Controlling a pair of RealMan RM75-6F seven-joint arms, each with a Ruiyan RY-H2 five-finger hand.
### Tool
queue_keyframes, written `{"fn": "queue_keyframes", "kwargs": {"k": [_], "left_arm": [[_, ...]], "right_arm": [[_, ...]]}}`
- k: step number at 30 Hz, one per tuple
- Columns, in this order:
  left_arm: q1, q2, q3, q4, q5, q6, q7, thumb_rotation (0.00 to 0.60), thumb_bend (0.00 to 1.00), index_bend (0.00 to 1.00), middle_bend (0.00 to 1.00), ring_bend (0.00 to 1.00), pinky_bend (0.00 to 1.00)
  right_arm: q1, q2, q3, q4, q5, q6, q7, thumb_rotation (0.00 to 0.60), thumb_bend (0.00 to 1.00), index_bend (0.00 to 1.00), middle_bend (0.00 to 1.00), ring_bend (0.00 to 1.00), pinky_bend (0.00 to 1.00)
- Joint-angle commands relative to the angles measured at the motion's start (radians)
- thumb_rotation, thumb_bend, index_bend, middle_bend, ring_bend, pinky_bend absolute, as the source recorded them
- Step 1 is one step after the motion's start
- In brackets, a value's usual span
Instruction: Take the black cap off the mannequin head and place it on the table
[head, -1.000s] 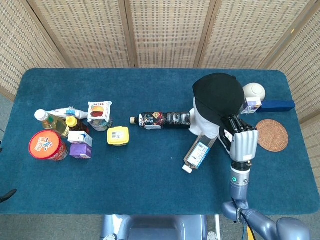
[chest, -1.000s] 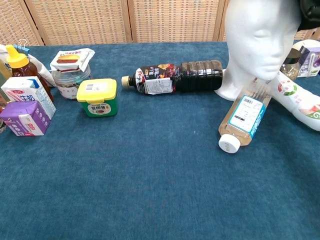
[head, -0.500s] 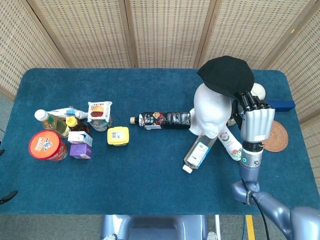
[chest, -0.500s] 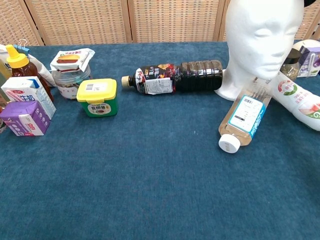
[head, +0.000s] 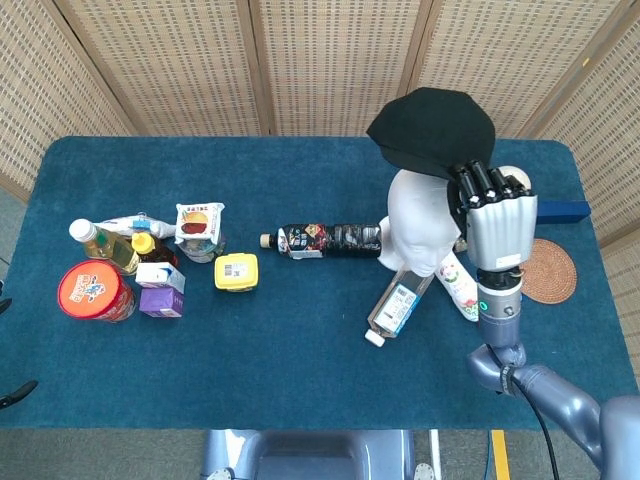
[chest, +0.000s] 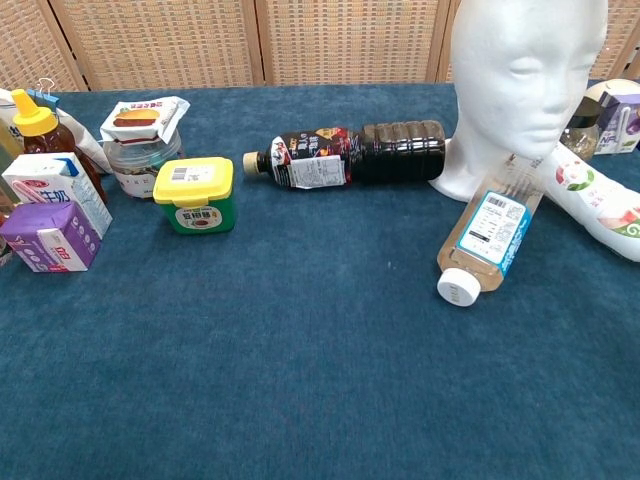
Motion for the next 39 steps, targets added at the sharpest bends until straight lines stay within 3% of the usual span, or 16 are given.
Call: {"fn": "queue_keyframes", "kwargs": {"k": [1, 11, 25, 33, 35, 37, 39], "left_arm": [[-0.002, 0.002, 0.001, 0.001, 0.003, -0.003, -0.006, 0.600, 0.08, 0.00, 0.00, 0.00, 0.00], [-0.005, 0.011, 0.001, 0.009, -0.005, -0.006, -0.035, 0.600, 0.08, 0.00, 0.00, 0.00, 0.00], [-0.010, 0.015, 0.004, 0.008, -0.003, -0.015, -0.033, 0.600, 0.08, 0.00, 0.00, 0.00, 0.00], [-0.014, 0.016, 0.003, 0.000, -0.010, -0.027, -0.024, 0.600, 0.08, 0.00, 0.00, 0.00, 0.00], [-0.014, 0.017, 0.006, 0.000, -0.006, -0.029, -0.019, 0.600, 0.08, 0.00, 0.00, 0.00, 0.00], [-0.015, 0.021, 0.011, 0.000, 0.003, -0.033, -0.013, 0.600, 0.08, 0.00, 0.00, 0.00, 0.00], [-0.016, 0.022, 0.013, 0.001, 0.008, -0.034, -0.018, 0.600, 0.08, 0.00, 0.00, 0.00, 0.00]], "right_arm": [[0.058, 0.024, -0.014, -0.075, -0.044, -0.037, -0.104, 0.600, 0.67, 0.70, 0.77, 0.76, 0.96], [0.151, -0.027, -0.076, -0.076, -0.099, -0.135, -0.246, 0.600, 0.67, 0.70, 0.77, 0.76, 0.96], [0.102, -0.113, -0.280, 0.061, -0.205, -0.149, -0.234, 0.600, 0.68, 0.70, 0.77, 0.77, 0.97], [0.078, -0.117, -0.348, 0.075, -0.249, -0.150, -0.219, 0.600, 0.66, 0.69, 0.76, 0.76, 0.96], [0.067, -0.102, -0.371, 0.055, -0.245, -0.182, -0.208, 0.600, 0.53, 0.64, 0.71, 0.72, 0.94], [0.053, -0.062, -0.395, -0.006, -0.225, -0.251, -0.227, 0.600, 0.20, 0.47, 0.56, 0.58, 0.82], [0.042, -0.015, -0.413, -0.090, -0.209, -0.306, -0.248, 0.600, 0.03, 0.32, 0.40, 0.43, 0.68]]}}
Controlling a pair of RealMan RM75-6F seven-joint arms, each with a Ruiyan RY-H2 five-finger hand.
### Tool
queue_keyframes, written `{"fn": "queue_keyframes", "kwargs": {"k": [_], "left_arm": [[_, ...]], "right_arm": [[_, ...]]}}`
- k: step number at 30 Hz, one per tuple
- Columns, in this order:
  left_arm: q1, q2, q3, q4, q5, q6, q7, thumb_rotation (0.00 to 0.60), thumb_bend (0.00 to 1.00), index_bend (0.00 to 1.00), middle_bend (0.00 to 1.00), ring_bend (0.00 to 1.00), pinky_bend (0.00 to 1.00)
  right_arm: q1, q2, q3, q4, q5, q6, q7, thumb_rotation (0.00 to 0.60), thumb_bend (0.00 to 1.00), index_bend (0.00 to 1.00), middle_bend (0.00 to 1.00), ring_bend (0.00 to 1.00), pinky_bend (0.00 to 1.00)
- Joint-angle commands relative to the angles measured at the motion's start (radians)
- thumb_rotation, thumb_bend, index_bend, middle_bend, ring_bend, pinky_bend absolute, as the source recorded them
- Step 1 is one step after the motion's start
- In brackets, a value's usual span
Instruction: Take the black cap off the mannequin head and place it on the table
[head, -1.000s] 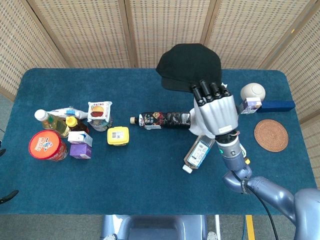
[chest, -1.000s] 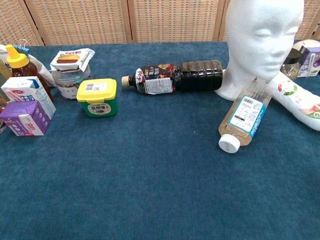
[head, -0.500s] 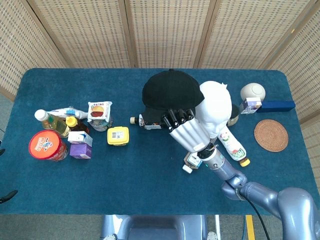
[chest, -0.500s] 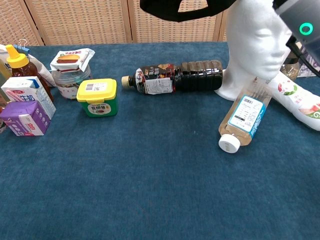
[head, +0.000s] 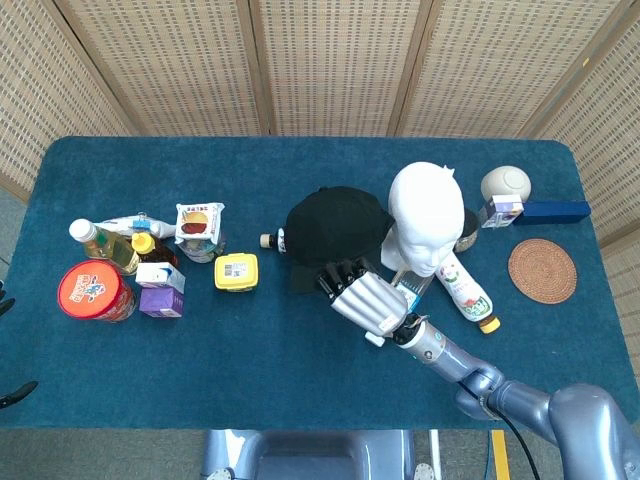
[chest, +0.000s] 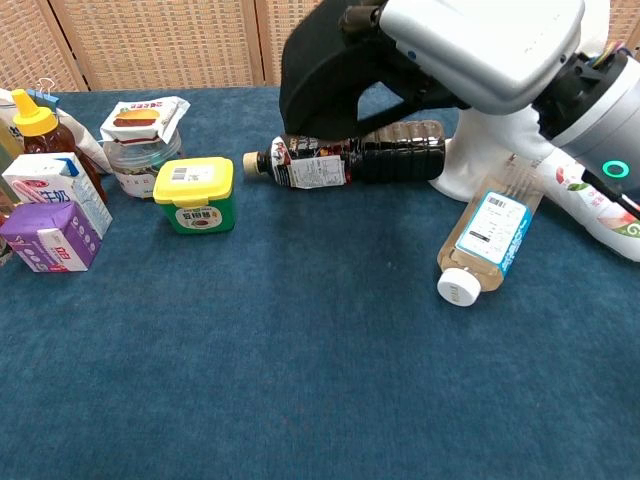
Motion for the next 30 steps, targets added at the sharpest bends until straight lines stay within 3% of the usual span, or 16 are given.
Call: {"fn": "queue_keyframes", "kwargs": {"k": [1, 7, 11, 15, 27, 30], "left_arm": [[-0.001, 0.001, 0.003, 0.001, 0.004, -0.002, -0.004, 0.600, 0.08, 0.00, 0.00, 0.00, 0.00], [-0.001, 0.002, 0.003, 0.003, 0.005, 0.002, -0.010, 0.600, 0.08, 0.00, 0.00, 0.00, 0.00], [0.000, 0.005, 0.003, 0.004, 0.002, 0.005, -0.020, 0.600, 0.08, 0.00, 0.00, 0.00, 0.00], [-0.002, 0.006, 0.004, 0.003, 0.002, 0.001, -0.019, 0.600, 0.08, 0.00, 0.00, 0.00, 0.00], [0.004, 0.002, 0.006, 0.002, 0.004, 0.011, -0.011, 0.600, 0.08, 0.00, 0.00, 0.00, 0.00], [0.010, -0.001, 0.002, 0.000, -0.006, 0.021, -0.007, 0.600, 0.08, 0.00, 0.00, 0.00, 0.00]], "right_arm": [[-0.027, 0.090, -0.042, -0.155, 0.032, -0.113, -0.034, 0.600, 0.00, 0.26, 0.34, 0.35, 0.61], [-0.062, 0.171, -0.077, -0.306, 0.062, -0.178, -0.037, 0.600, 0.00, 0.15, 0.21, 0.19, 0.40], [-0.102, 0.253, -0.112, -0.426, 0.067, -0.206, -0.080, 0.600, 0.00, 0.11, 0.16, 0.14, 0.32], [-0.125, 0.332, -0.144, -0.477, 0.022, -0.198, -0.099, 0.600, 0.00, 0.09, 0.14, 0.12, 0.28], [-0.205, 0.423, -0.169, -0.305, -0.032, -0.071, 0.084, 0.600, 0.00, 0.14, 0.18, 0.14, 0.27], [-0.299, 0.453, -0.182, -0.256, 0.001, 0.055, 0.202, 0.600, 0.00, 0.16, 0.19, 0.14, 0.27]]}}
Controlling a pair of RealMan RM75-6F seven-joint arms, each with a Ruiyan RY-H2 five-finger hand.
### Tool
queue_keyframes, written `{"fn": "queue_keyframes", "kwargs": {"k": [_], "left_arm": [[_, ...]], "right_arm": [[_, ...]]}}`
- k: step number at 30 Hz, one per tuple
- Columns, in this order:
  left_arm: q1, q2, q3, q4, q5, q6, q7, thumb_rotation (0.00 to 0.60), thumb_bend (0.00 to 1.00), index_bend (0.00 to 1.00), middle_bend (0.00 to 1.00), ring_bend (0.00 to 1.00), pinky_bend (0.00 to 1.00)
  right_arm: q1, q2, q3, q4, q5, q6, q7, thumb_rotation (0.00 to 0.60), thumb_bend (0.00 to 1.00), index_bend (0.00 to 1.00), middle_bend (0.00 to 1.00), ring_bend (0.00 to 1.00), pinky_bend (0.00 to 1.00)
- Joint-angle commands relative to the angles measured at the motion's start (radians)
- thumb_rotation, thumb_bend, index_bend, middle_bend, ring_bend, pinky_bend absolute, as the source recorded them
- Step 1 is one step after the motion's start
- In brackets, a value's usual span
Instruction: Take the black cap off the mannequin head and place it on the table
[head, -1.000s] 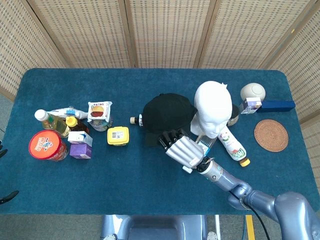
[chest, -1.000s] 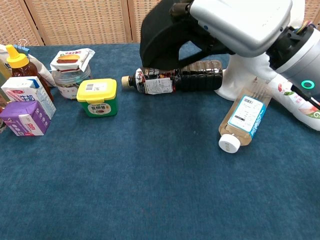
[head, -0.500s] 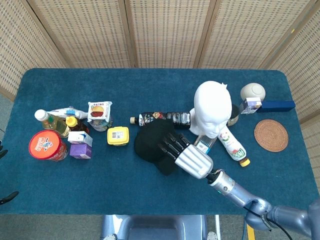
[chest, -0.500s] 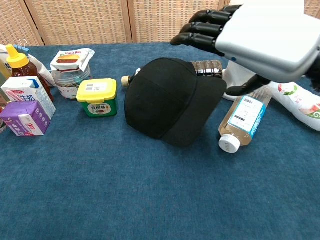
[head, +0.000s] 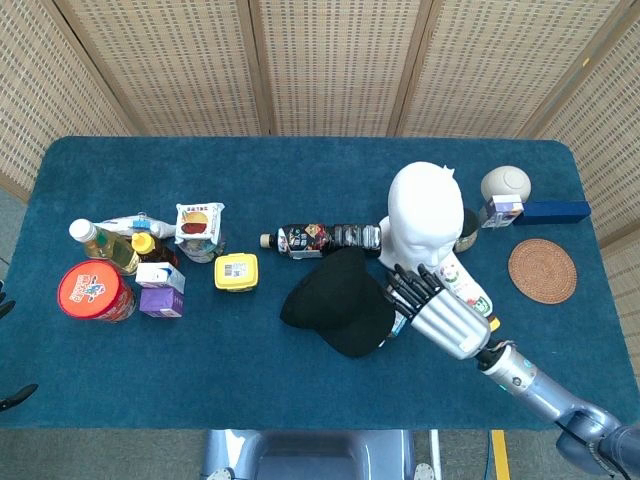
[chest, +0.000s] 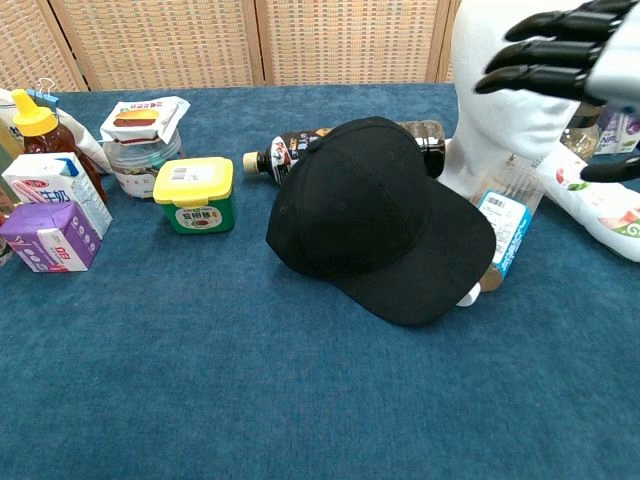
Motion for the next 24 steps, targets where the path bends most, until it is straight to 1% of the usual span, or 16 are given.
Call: {"fn": "queue_keyframes", "kwargs": {"k": [1, 4, 7, 9, 11, 12, 15, 17, 21, 24], "left_arm": [[0.006, -0.005, -0.006, -0.003, -0.013, 0.008, 0.009, 0.600, 0.08, 0.00, 0.00, 0.00, 0.00], [0.011, -0.016, -0.013, -0.007, -0.024, 0.017, 0.029, 0.600, 0.08, 0.00, 0.00, 0.00, 0.00], [0.014, -0.021, -0.014, -0.010, -0.024, 0.019, 0.044, 0.600, 0.08, 0.00, 0.00, 0.00, 0.00], [0.015, -0.023, -0.012, -0.011, -0.019, 0.022, 0.049, 0.600, 0.08, 0.00, 0.00, 0.00, 0.00], [0.016, -0.024, -0.011, -0.011, -0.016, 0.023, 0.051, 0.600, 0.08, 0.00, 0.00, 0.00, 0.00], [0.018, -0.024, -0.011, -0.010, -0.015, 0.025, 0.054, 0.600, 0.08, 0.00, 0.00, 0.00, 0.00], [0.022, -0.030, -0.014, -0.011, -0.021, 0.031, 0.065, 0.600, 0.08, 0.00, 0.00, 0.00, 0.00], [0.027, -0.038, -0.020, -0.013, -0.031, 0.039, 0.081, 0.600, 0.08, 0.00, 0.00, 0.00, 0.00], [0.029, -0.044, -0.023, -0.014, -0.034, 0.040, 0.095, 0.600, 0.08, 0.00, 0.00, 0.00, 0.00], [0.027, -0.044, -0.024, -0.017, -0.034, 0.035, 0.103, 0.600, 0.08, 0.00, 0.00, 0.00, 0.00]], "right_arm": [[-0.106, 0.035, -0.016, 0.058, 0.034, 0.137, 0.132, 0.600, 0.00, 0.17, 0.19, 0.13, 0.27], [-0.182, 0.041, -0.014, 0.093, 0.089, 0.199, 0.221, 0.600, 0.00, 0.16, 0.17, 0.11, 0.25], [-0.254, 0.054, -0.008, 0.064, 0.186, 0.202, 0.319, 0.600, 0.00, 0.14, 0.14, 0.07, 0.22], [-0.287, 0.061, 0.000, 0.042, 0.232, 0.196, 0.360, 0.600, 0.00, 0.14, 0.12, 0.05, 0.21], [-0.304, 0.064, 0.006, 0.031, 0.254, 0.191, 0.372, 0.600, 0.00, 0.14, 0.10, 0.04, 0.19], [-0.324, 0.069, 0.016, 0.013, 0.293, 0.186, 0.373, 0.600, 0.00, 0.14, 0.09, 0.03, 0.18], [-0.360, 0.079, 0.042, -0.052, 0.351, 0.187, 0.353, 0.600, 0.00, 0.11, 0.06, 0.01, 0.13], [-0.381, 0.085, 0.049, -0.079, 0.369, 0.186, 0.339, 0.600, 0.00, 0.09, 0.04, 0.00, 0.12], [-0.396, 0.099, 0.046, -0.119, 0.372, 0.162, 0.325, 0.600, 0.00, 0.06, 0.00, 0.00, 0.09], [-0.399, 0.104, 0.040, -0.130, 0.352, 0.146, 0.308, 0.600, 0.00, 0.06, 0.00, 0.00, 0.08]]}}
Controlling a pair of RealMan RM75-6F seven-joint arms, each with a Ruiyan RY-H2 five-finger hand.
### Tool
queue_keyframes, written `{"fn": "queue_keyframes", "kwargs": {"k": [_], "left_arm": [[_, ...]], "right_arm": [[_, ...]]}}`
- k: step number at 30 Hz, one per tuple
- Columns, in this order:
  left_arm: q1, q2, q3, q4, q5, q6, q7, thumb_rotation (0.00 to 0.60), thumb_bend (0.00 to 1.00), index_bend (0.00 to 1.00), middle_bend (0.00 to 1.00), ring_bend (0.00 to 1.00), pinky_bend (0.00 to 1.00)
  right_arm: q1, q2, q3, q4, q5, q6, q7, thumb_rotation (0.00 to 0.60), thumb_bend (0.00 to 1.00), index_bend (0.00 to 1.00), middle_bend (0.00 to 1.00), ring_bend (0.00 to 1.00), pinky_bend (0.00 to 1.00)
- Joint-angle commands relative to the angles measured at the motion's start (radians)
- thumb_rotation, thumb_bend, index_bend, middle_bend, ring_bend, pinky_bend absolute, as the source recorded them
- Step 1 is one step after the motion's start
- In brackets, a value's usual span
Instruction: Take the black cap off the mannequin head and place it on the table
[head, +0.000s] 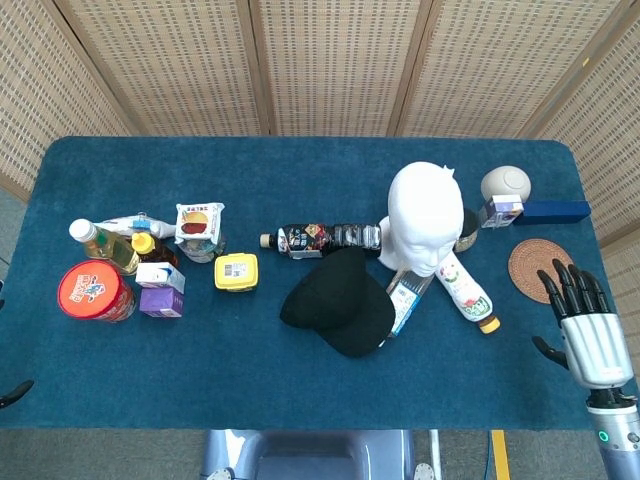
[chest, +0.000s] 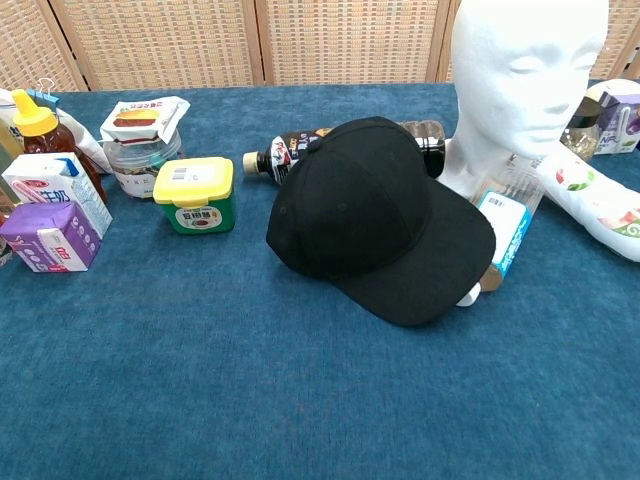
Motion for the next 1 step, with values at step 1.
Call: {"fn": "queue_keyframes", "kwargs": {"k": [1], "left_arm": [[-0.002, 0.001, 0.000, -0.003, 0.002, -0.005, 0.005, 0.600, 0.08, 0.00, 0.00, 0.00, 0.00]], "right_arm": [[-0.007, 0.005, -0.005, -0.013, -0.024, -0.015, -0.019, 0.600, 0.00, 0.06, 0.00, 0.00, 0.08]]}}
